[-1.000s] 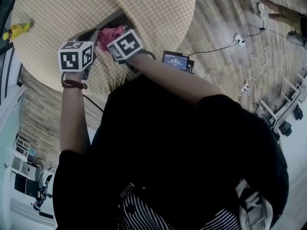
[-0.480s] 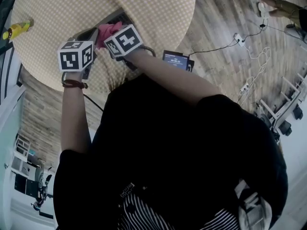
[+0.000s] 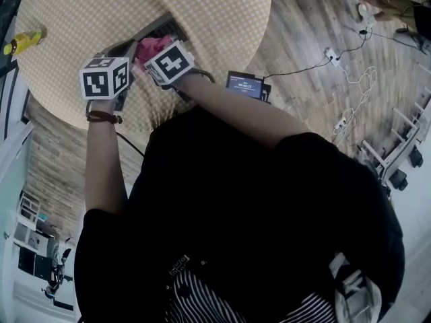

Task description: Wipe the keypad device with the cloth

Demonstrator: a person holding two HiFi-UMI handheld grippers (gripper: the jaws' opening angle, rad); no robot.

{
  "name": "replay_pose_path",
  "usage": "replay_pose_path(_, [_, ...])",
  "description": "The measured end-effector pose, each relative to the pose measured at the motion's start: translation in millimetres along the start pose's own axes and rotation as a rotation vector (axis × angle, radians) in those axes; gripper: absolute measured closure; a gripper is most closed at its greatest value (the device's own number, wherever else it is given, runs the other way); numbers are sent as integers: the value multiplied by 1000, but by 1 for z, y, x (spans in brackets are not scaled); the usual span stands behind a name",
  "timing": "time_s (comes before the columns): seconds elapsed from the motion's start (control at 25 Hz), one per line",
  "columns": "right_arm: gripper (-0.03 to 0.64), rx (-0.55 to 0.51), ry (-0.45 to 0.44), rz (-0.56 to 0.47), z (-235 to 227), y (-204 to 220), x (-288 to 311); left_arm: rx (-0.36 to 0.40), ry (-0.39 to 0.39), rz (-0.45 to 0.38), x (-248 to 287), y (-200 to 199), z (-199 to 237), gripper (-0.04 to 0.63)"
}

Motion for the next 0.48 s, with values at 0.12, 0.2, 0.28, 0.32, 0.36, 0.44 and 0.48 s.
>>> replay_pose_path(0.12, [554, -58, 2, -53, 14, -24, -15, -24, 4, -20, 1, 1, 0, 589])
replay_pose_path(0.2, [554, -47, -10, -45, 13, -26, -13, -36, 6, -25, 2, 2, 1, 589])
replay_pose_path(0.28, [554, -34, -9, -25, 6, -22, -9, -33, 6, -22, 3, 3, 1, 589])
replay_pose_path(0.32, [554, -36, -4, -12, 3, -19, -7, -30, 7, -22, 3, 2, 1, 589])
replay_pose_path(0.36, [554, -42, 3, 2, 0, -16, -5, -29, 6, -23, 3, 1, 1, 589])
replay_pose_path(0.44, [554, -48, 11, 28, -5, -7, 1, -32, 4, -27, 1, 1, 2, 589])
replay_pose_path(0.48, [554, -42, 11, 39, -7, -1, 5, -34, 4, -27, 0, 3, 3, 589])
Point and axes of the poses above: the fingertips, and each gripper's own axes: x forward along the fingers, z to its left, y out of its underside, the point moved 5 cm from there along -x, backward along the fingers, and after that the axes turned 8 degrees about x, right-handed, at the moved point
